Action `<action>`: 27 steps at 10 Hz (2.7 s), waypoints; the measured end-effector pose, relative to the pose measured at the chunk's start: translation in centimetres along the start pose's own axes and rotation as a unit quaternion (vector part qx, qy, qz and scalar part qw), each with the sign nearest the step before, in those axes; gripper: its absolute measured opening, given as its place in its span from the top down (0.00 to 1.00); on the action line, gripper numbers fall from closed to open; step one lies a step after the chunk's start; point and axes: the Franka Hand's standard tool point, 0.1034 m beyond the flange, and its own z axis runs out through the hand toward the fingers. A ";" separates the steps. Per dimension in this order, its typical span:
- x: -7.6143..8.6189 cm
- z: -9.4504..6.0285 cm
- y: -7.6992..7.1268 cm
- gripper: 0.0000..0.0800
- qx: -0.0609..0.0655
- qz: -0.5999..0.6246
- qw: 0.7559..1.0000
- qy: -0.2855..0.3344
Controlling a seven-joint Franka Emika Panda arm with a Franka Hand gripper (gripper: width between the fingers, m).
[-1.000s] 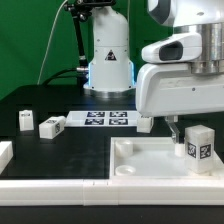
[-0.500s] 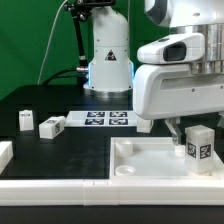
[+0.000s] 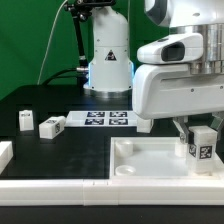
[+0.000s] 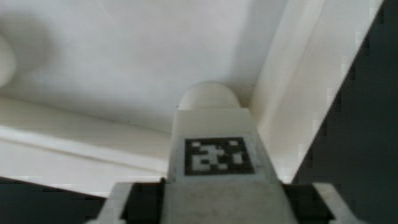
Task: Assemble one leg
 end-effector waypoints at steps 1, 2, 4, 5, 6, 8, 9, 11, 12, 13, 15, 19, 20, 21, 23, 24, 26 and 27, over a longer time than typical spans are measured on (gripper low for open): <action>0.0 0.0 0.0 0.64 0.001 0.012 1.000 0.002; 0.0 0.1 0.0 0.64 0.003 0.104 0.994 0.012; 0.0 0.1 0.0 0.64 0.006 0.219 0.976 0.018; 0.0 0.1 0.1 0.64 0.009 0.296 0.955 0.017; 0.0 0.1 0.2 0.64 0.015 0.363 0.931 0.016; -0.1 0.2 0.1 0.64 0.019 0.471 0.882 0.015; -0.1 0.2 0.0 0.64 0.020 0.508 0.861 0.014; -0.1 0.2 0.0 0.64 0.028 0.562 0.827 0.008; -0.1 0.1 0.0 0.64 0.029 0.570 0.821 0.007; -0.1 0.2 -0.1 0.55 0.029 0.551 0.834 0.007; -0.1 0.2 -0.4 0.31 0.028 0.510 0.860 0.006; 0.4 -0.3 -0.2 0.19 0.009 0.242 0.970 0.000; 0.6 -0.5 -0.2 0.19 0.002 0.175 0.984 -0.008; 0.8 -0.5 -0.2 0.19 -0.002 0.134 0.991 -0.012; 0.7 -0.3 -0.3 0.19 -0.009 0.027 0.999 -0.017; 0.7 -0.3 0.0 0.19 -0.008 -0.015 1.000 -0.017; 0.6 -0.2 0.4 0.19 -0.009 -0.057 0.998 -0.016; 0.6 -0.2 0.4 0.19 -0.008 -0.054 0.998 -0.015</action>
Offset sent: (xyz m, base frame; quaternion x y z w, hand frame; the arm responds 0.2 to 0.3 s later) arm -0.0086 -0.0002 -0.0151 0.0018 -0.0017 0.2691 0.9631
